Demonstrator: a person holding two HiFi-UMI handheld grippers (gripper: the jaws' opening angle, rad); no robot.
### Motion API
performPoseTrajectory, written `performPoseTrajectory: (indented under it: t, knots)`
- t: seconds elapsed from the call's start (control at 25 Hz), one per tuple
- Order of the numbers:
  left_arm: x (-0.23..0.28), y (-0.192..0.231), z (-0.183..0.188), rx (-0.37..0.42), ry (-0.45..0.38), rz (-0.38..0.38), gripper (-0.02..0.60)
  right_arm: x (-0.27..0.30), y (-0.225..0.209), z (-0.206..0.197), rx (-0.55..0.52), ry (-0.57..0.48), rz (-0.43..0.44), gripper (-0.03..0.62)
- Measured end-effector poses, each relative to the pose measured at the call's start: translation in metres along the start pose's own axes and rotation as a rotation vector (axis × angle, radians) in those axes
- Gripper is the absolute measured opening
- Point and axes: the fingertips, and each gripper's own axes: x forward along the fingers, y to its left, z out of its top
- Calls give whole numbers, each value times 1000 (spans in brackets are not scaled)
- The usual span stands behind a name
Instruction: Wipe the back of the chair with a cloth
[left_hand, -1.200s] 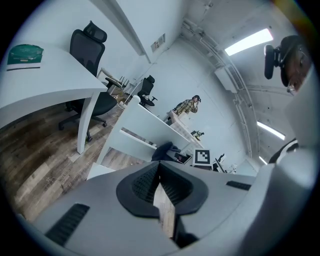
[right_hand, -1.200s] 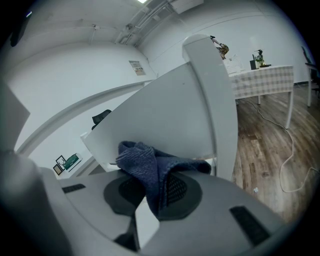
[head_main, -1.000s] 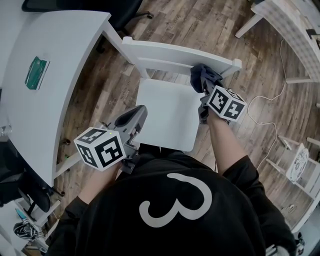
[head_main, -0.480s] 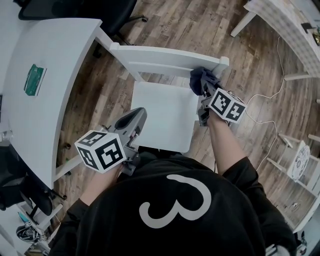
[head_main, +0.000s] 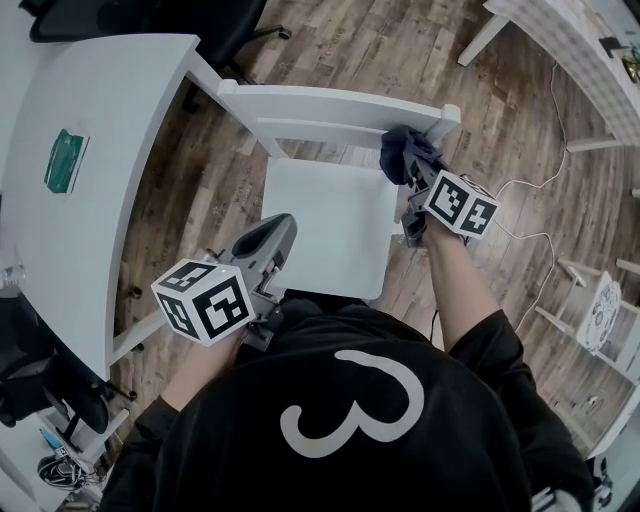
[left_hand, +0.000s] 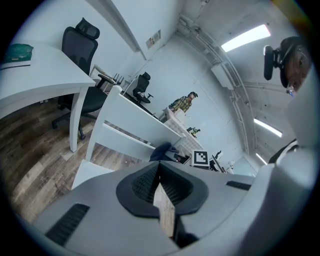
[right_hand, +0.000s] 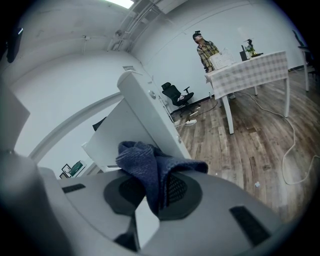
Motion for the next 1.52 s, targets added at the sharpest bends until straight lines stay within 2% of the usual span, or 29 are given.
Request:
performPoseTrajectory:
  t: [0.32, 0.64, 1.12, 1.52]
  knots:
    - [-25, 39, 2, -54, -3, -6, 14, -3, 24, -16, -17, -8, -23, 52]
    - [-62, 80, 9, -78, -22, -12, 14, 14, 81, -53, -65, 53, 0, 52]
    - [-106, 148, 14, -141, -52, 15, 14, 71, 162, -98, -142, 150, 58, 52]
    - [-118, 184, 13, -193, -64, 38, 14, 123, 190, -105, -186, 168, 70, 52]
